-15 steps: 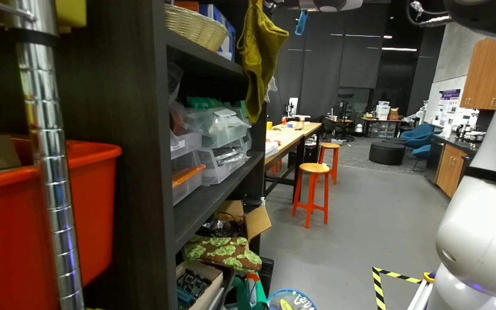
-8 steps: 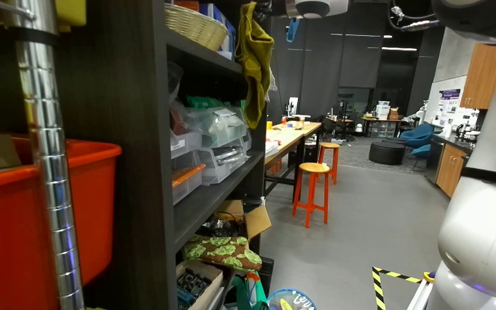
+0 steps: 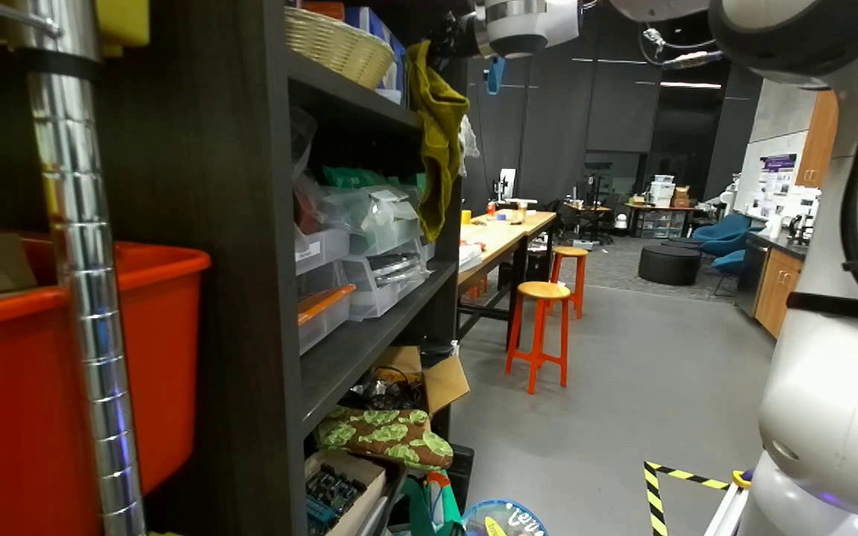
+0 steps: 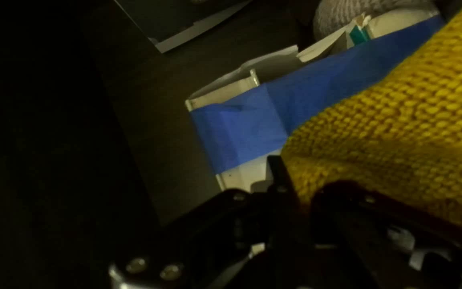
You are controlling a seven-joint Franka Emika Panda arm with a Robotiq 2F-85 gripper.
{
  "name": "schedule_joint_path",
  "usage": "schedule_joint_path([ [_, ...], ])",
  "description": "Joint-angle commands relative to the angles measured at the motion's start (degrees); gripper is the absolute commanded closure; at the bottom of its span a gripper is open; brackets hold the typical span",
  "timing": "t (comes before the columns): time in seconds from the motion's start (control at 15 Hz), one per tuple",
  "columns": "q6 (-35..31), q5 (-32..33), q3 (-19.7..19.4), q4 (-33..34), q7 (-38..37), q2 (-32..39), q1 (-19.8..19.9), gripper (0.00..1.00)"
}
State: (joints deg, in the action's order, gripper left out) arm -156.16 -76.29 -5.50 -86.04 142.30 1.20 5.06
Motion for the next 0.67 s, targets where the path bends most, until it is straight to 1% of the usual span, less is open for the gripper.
schedule_joint_path([
  [0.0, -1.09, 5.28, 0.13, 0.54, -2.59, 1.05, -0.31, 0.99],
  [0.2, -0.84, 11.18, 0.0, -0.21, -4.91, 1.88, -0.39, 0.99],
  [0.47, 0.81, 19.86, -0.5, -0.56, -10.61, 3.13, -0.2, 0.99],
  [0.6, 1.13, 23.08, -0.54, -0.58, -12.65, 3.54, -0.22, 0.99],
])
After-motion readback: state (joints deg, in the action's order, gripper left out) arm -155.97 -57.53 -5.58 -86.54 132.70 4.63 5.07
